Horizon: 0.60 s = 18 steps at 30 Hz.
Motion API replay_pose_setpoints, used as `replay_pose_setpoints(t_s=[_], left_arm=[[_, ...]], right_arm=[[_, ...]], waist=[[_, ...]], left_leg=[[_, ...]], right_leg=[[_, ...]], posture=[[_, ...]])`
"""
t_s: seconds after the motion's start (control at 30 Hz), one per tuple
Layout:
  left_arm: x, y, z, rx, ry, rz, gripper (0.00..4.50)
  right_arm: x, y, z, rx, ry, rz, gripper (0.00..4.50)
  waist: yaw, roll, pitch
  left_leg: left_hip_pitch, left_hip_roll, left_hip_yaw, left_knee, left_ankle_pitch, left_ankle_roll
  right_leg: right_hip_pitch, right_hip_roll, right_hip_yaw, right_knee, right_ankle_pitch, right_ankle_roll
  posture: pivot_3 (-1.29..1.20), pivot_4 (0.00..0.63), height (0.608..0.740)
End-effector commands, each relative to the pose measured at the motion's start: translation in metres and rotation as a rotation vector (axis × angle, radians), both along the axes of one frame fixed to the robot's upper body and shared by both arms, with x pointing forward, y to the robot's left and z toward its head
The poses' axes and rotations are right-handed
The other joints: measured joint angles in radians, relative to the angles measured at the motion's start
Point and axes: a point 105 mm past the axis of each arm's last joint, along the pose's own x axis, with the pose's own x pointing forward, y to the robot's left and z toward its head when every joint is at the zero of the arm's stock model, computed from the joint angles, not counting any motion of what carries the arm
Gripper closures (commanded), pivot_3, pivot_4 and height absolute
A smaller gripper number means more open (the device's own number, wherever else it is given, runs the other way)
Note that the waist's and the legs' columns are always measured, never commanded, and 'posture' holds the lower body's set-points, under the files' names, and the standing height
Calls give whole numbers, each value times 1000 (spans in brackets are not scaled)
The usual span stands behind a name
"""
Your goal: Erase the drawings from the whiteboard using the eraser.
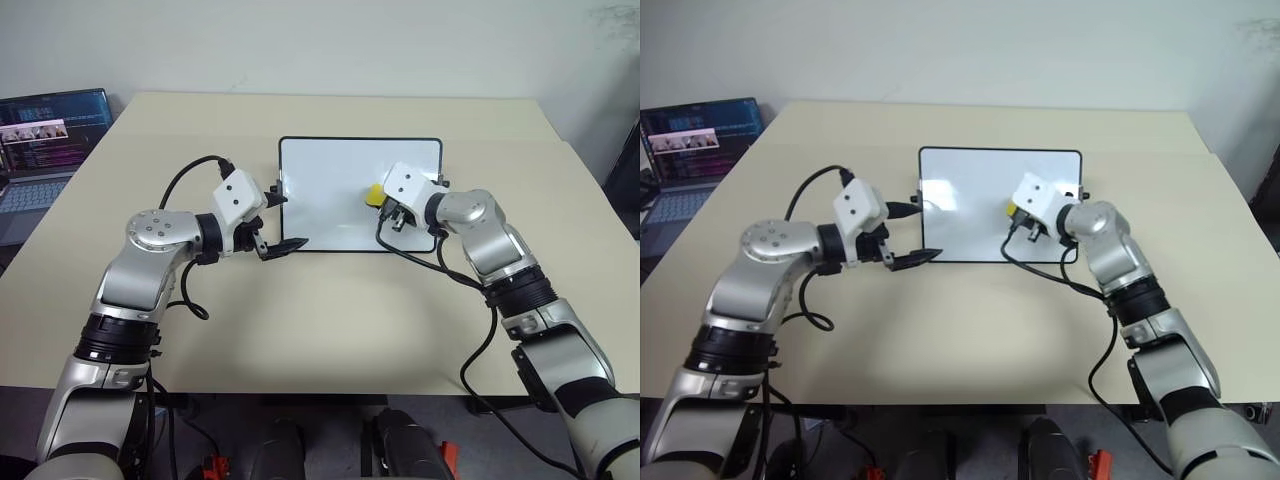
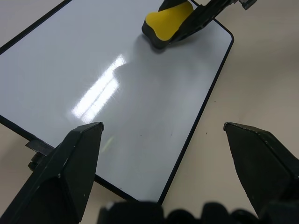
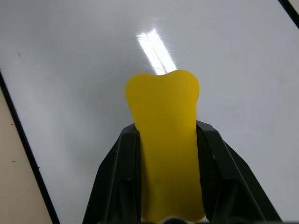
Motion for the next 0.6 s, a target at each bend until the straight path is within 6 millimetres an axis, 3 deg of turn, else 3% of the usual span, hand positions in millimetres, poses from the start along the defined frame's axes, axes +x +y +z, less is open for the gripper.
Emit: replay_pose_setpoints(t_s=[0.03, 0.3, 0.6], left_arm=[[-3, 1, 14, -4, -55, -9, 0], [-1, 4, 13, -3, -57, 7, 0], [-2, 1, 13, -7, -57, -2, 0]], right_arm=[[3, 2, 12, -77, -47, -2, 3326], [12, -10, 15, -162, -28, -138, 3326], [2, -17, 8, -308, 31, -130, 3326]], waist=[[0, 0, 0], [0, 0, 0], [1, 0, 0]], left_leg=[[0, 0, 0, 0, 0, 0], [0, 0, 0, 1, 0, 0], [0, 0, -1, 3, 0, 0]], right_leg=[[0, 0, 0, 0, 0, 0], [0, 0, 0, 1, 0, 0], [0, 0, 0, 3, 0, 0]], posture=[[0, 150, 740], [0, 150, 740], [0, 150, 740]])
